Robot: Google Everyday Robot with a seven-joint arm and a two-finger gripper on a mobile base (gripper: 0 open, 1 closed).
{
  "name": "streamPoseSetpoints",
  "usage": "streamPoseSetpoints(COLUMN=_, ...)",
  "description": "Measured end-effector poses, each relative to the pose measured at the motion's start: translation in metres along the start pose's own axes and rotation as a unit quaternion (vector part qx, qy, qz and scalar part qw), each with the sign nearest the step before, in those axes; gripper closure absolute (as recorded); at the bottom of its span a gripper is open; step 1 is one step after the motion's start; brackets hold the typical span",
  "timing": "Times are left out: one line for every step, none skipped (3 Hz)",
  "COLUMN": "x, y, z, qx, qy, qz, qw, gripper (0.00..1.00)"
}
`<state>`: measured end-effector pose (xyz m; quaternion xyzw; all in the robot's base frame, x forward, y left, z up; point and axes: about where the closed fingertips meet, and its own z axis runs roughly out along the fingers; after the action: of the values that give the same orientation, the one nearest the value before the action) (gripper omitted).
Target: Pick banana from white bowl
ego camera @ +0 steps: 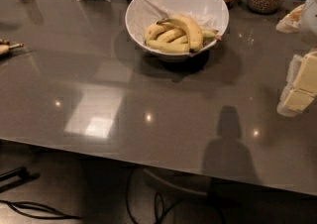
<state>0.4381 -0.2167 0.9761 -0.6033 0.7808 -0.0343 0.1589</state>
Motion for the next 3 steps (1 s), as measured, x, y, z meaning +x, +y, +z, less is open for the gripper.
streamPoseSetpoints(x=0.0, y=0.0, z=0.0, qx=0.0, qy=0.0, qz=0.0, qw=1.0, gripper=0.0)
streamPoseSetpoints(x=-0.029, y=-0.025, z=0.004, qx=0.016, qy=-0.07, qz=0.025, qw=0.9971, gripper=0.0)
streamPoseSetpoints(x=-0.069, y=-0.057, z=0.013, qx=0.024, qy=-0.16, qz=0.064, qw=0.9847, gripper=0.0)
